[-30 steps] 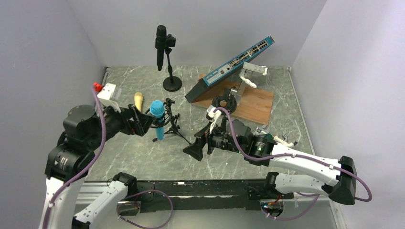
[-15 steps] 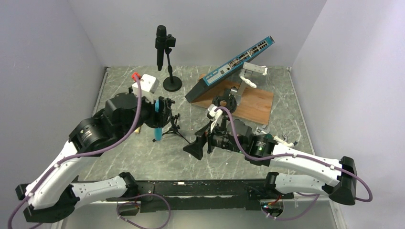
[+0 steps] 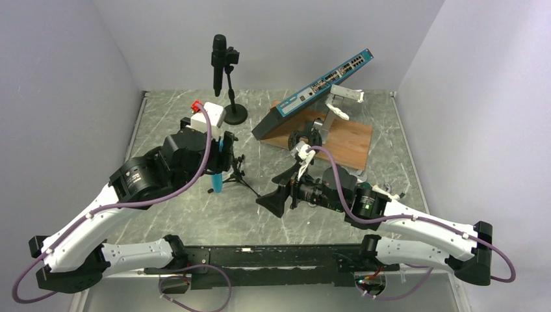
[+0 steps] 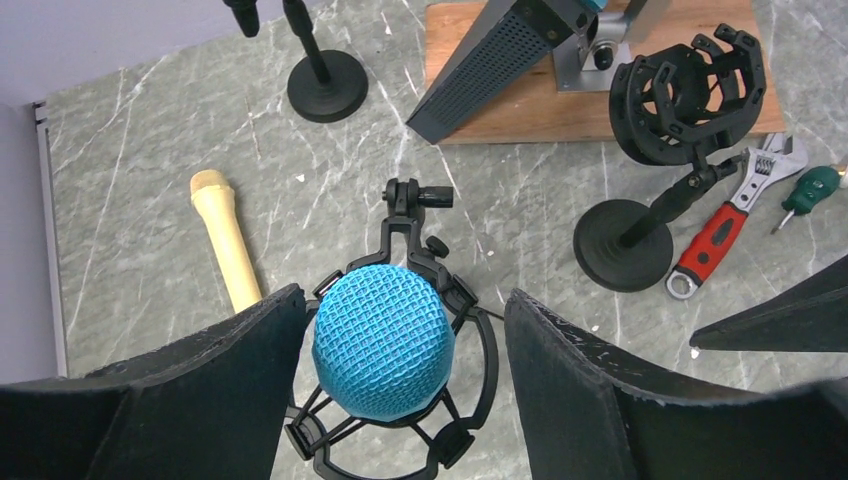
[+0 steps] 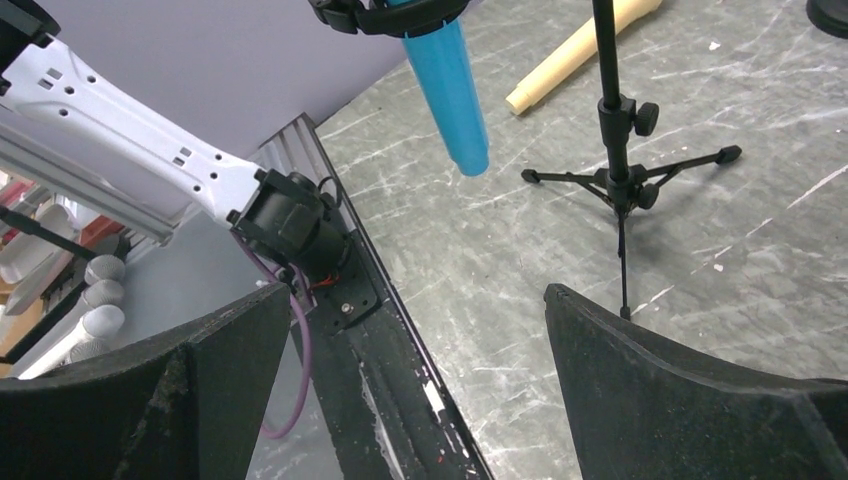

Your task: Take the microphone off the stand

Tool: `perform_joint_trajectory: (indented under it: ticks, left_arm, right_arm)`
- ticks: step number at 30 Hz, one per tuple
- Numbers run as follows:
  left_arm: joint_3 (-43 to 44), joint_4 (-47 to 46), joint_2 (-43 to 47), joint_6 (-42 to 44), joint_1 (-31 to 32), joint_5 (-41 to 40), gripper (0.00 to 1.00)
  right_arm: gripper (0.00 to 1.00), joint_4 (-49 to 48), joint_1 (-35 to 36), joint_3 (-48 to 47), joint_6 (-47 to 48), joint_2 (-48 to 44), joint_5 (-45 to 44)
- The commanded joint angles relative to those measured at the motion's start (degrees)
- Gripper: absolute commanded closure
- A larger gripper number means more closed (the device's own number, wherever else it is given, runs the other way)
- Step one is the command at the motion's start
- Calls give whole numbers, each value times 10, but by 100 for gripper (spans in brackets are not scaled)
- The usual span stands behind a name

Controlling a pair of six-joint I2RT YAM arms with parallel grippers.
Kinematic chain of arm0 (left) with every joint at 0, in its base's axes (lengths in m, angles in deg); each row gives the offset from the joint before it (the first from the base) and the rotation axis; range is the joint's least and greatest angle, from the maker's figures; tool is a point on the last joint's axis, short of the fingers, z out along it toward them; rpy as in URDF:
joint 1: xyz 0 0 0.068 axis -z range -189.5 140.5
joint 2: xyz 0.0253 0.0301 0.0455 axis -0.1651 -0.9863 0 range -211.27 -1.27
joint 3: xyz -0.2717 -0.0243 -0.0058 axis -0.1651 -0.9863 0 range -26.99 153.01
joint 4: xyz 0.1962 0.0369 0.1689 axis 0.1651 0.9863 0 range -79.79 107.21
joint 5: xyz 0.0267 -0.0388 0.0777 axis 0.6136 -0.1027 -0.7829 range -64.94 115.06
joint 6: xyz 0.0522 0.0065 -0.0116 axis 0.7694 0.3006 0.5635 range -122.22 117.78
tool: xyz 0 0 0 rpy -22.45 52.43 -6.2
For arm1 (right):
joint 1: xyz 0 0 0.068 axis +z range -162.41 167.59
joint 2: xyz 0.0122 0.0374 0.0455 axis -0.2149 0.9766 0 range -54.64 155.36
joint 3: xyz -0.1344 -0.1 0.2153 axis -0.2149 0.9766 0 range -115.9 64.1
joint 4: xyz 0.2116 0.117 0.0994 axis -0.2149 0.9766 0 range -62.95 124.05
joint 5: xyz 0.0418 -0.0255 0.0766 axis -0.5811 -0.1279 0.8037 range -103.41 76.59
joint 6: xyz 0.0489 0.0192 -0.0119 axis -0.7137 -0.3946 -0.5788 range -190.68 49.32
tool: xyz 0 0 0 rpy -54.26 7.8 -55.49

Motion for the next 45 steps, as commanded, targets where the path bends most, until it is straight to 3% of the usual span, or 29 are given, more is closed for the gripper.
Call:
perform_joint_trajectory:
  ticks: [1, 9, 20, 23, 28, 36, 41, 45]
  left_arm:
    - [-12, 6, 8, -18, 3, -29, 24]
    - [-40, 10, 13, -35, 3, -44, 31]
    - [-22, -14, 9, 12, 3, -32, 74]
    - [17, 0, -11, 40, 3, -34, 86]
    - [121, 24, -44, 91, 3, -51, 97]
    - [284, -71, -35, 188, 3, -9, 100]
    - [275, -181, 11, 220, 3, 23, 100]
    - [238, -249, 49, 245, 3, -14, 100]
  right_arm:
    - [0, -4, 0, 4, -4, -11, -12]
    - [0, -7, 0, 10, -12, -17, -12]
    - [0, -3, 0, 10, -19, -23, -12]
    - [0, -2, 0, 13, -21, -25, -22]
    - [0, 1, 0, 15, -22, -30, -30]
    - [0, 4, 0, 8, -18, -25, -34]
    - [0, 8, 0, 5, -16, -25, -37]
    - [0, 8, 1, 8, -15, -25, -40]
